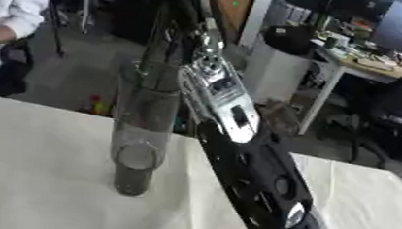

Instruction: Arrange flowers into the vase.

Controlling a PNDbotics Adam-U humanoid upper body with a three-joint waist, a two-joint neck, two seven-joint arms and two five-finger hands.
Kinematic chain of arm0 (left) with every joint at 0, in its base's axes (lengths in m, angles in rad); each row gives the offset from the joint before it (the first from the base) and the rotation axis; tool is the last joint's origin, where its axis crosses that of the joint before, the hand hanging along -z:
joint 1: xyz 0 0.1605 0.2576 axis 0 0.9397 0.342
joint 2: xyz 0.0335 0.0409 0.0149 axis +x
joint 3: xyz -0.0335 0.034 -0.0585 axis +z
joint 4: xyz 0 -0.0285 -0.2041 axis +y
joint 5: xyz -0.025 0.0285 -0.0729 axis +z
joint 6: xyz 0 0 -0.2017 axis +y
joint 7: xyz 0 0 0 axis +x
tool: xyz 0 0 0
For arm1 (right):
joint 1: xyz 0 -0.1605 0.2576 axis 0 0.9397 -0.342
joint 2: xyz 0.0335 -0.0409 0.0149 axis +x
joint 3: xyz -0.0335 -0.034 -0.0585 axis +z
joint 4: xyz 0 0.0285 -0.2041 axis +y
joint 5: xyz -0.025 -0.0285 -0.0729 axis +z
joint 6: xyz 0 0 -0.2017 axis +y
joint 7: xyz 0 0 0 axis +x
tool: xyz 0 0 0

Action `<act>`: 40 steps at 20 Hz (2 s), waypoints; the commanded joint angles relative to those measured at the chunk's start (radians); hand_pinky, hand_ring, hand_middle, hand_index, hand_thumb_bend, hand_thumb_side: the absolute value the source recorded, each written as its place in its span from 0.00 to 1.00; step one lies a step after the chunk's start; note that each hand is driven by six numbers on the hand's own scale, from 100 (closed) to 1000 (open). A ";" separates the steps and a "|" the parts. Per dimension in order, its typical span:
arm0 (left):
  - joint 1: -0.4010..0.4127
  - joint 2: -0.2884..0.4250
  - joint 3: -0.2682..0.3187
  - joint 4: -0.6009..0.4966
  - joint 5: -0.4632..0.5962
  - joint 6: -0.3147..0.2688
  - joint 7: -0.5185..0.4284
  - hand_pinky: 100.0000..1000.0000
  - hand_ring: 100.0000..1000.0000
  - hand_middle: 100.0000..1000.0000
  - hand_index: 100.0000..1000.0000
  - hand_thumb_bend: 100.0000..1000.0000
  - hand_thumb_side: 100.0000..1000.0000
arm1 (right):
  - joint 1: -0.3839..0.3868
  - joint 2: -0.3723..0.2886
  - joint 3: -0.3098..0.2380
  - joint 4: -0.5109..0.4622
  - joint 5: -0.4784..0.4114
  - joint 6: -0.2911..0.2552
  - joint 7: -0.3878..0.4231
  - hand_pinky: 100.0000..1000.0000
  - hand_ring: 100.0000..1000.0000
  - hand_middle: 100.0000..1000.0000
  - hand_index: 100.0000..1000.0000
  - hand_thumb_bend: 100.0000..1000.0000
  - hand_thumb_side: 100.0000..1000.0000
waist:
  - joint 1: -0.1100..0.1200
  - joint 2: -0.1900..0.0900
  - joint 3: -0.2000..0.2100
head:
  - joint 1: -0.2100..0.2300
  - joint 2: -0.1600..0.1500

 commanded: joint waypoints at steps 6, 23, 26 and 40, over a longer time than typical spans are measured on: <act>-0.013 0.010 0.007 -0.017 0.005 0.000 -0.003 0.79 0.90 0.74 0.87 0.00 1.00 | -0.014 -0.033 -0.005 -0.026 0.017 -0.005 -0.004 0.81 0.60 0.50 0.67 0.00 0.58 | 0.012 -0.041 -0.005 | 0.002 -0.003; -0.006 0.013 0.010 -0.017 0.005 0.001 0.000 0.79 0.90 0.74 0.87 0.00 1.00 | 0.009 -0.071 0.013 -0.057 0.185 0.152 0.207 0.86 0.64 0.55 0.74 0.00 0.49 | 0.017 -0.054 -0.021 | 0.009 0.014; -0.005 0.013 0.011 -0.017 0.005 0.001 0.001 0.79 0.90 0.74 0.87 0.00 1.00 | 0.013 -0.077 0.016 -0.059 0.215 0.172 0.242 0.87 0.67 0.57 0.76 0.00 0.48 | 0.017 -0.056 -0.025 | 0.010 0.015; -0.009 0.012 0.011 -0.017 0.004 0.001 0.002 0.79 0.90 0.74 0.87 0.00 1.00 | 0.025 -0.078 0.019 -0.064 0.261 0.256 0.381 0.99 0.79 0.69 0.83 0.00 0.68 | 0.011 -0.062 -0.029 | 0.011 0.016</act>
